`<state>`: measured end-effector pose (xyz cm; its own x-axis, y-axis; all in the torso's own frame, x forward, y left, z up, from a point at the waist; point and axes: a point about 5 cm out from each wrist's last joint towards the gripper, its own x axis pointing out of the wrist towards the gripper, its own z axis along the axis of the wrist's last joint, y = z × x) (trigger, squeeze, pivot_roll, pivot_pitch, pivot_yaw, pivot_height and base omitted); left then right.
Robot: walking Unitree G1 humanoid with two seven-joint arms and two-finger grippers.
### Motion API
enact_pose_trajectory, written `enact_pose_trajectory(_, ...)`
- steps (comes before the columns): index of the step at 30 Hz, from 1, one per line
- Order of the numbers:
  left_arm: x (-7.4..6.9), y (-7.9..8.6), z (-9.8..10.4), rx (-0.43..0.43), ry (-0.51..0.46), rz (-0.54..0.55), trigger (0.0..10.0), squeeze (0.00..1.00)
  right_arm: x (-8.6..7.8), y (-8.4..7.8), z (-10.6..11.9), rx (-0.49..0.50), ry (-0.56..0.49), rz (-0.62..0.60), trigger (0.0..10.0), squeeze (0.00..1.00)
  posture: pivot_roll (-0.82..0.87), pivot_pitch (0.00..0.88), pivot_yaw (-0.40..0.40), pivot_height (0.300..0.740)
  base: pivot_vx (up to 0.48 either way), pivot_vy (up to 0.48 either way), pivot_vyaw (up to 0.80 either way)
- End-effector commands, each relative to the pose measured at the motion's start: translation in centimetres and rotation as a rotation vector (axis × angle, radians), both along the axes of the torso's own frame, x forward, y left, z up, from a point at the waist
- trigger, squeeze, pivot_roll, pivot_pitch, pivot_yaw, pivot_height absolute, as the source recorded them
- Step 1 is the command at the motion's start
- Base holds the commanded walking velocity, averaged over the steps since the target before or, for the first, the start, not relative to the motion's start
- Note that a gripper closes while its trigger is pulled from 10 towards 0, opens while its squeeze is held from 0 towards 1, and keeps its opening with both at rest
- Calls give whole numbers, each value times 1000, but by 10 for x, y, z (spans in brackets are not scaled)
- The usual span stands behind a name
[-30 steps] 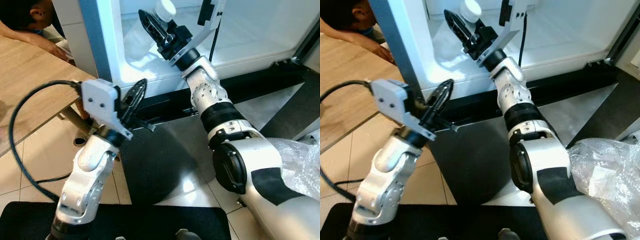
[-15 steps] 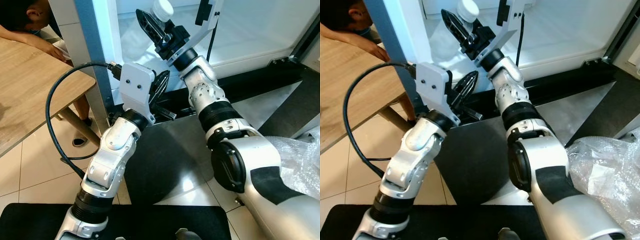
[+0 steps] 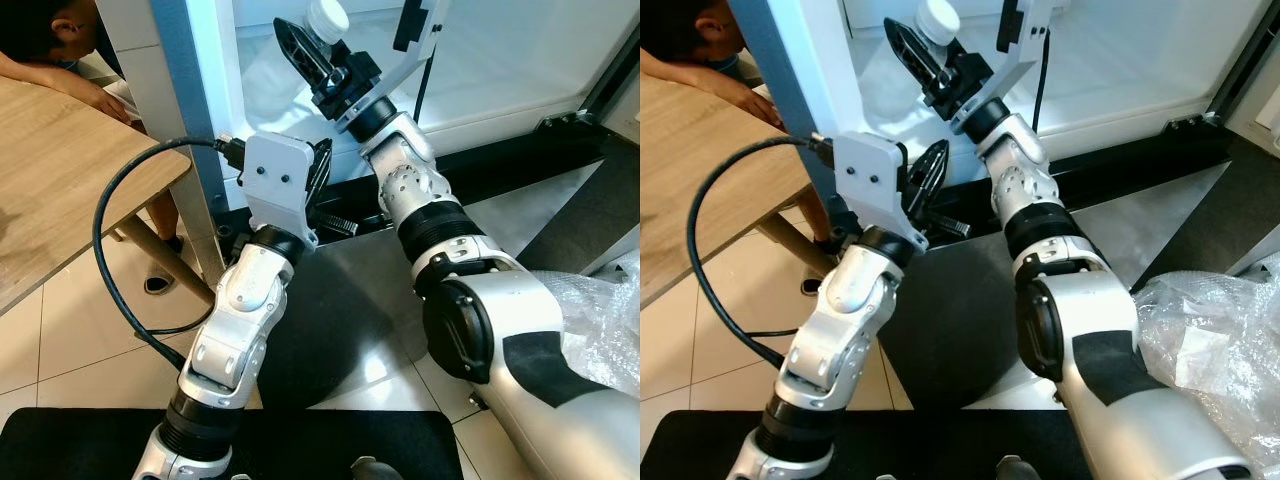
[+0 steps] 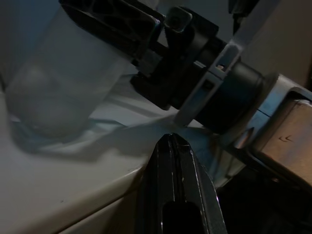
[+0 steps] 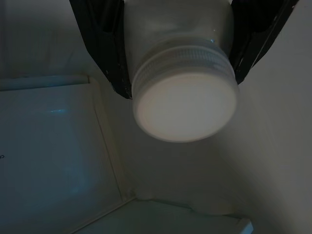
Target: Restocking fridge
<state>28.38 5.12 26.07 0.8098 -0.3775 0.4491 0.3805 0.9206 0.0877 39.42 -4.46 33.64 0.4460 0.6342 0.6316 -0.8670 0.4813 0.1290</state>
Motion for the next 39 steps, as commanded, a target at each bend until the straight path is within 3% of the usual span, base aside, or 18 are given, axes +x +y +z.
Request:
enact_pose_trajectory(1, -2, -2, -2, -8, 7, 25, 10000, 0, -4, 11, 3, -6, -8, 65, 10000, 0, -96, 144, -20, 740, 0, 0, 0)
enact_pose_trajectory(8, -1, 1, 0, -12, -12, 62, 10000, 0, -4, 11, 5, -1, -8, 73, 10000, 0, -97, 145, -20, 740, 0, 0, 0)
enact_pose_trajectory(10, -1, 0, 1, -11, -16, 63, 10000, 0, -4, 11, 5, 2, -6, 79, 10000, 59, -98, 144, -20, 740, 0, 0, 0)
enact_pose_trajectory(11, -1, 0, 1, -10, -17, 62, 10000, 0, -4, 11, 5, 4, -5, 83, 10000, 224, -98, 144, -21, 740, 0, 0, 0)
enact_pose_trajectory(12, -1, 0, 1, -10, -17, 62, 10000, 0, -4, 11, 5, 4, -5, 83, 10000, 224, -98, 144, -21, 740, 0, 0, 0)
enact_pose_trajectory(13, -1, 0, 1, -9, -15, 62, 10000, 0, -4, 11, 5, 8, -3, 87, 10000, 616, -98, 145, -21, 740, 0, 0, 0)
enact_pose_trajectory(16, -1, 0, 0, -10, -14, 62, 10000, 0, -4, 11, 5, 8, -2, 88, 10000, 616, -98, 145, -21, 740, 0, 0, 0)
enact_pose_trajectory(17, -1, -1, 0, -12, -12, 60, 10000, 0, -3, 10, 5, 10, -1, 89, 10000, 957, -98, 145, -21, 740, 0, 0, 0)
enact_pose_trajectory(18, -1, -1, 0, -12, -12, 59, 10000, 0, -3, 10, 5, 11, -1, 90, 10000, 1000, -98, 145, -21, 740, 0, 0, 0)
enact_pose_trajectory(20, -1, -1, 0, -14, -10, 58, 10000, 0, -3, 9, 5, 8, -3, 81, 10000, 941, -98, 146, -21, 740, 0, 0, 0)
enact_pose_trajectory(21, -1, -1, 0, -13, -11, 57, 10000, 0, -3, 9, 6, 7, -4, 78, 10000, 24, -97, 146, -21, 740, 0, 0, 0)
enact_pose_trajectory(31, -1, -2, 0, -11, -12, 51, 10000, 0, 0, -5, 10, -37, -56, -17, 10000, 0, -99, 144, -17, 740, 0, 0, 0)
enact_pose_trajectory(33, -1, -2, 0, -9, -12, 46, 10000, 0, 1, -16, 20, -37, -96, -80, 10000, 0, -101, 144, -18, 740, 0, 0, 0)
enact_pose_trajectory(37, -1, -2, 0, -9, -12, 45, 10000, 0, 1, -19, 23, -27, -100, -92, 10000, 0, -102, 145, -18, 740, 0, 0, 0)
enact_pose_trajectory(39, -1, -2, 0, -12, -11, 42, 10000, 0, 2, -34, 34, 17, -117, -140, 10000, 0, -102, 145, -18, 740, 0, 0, 0)
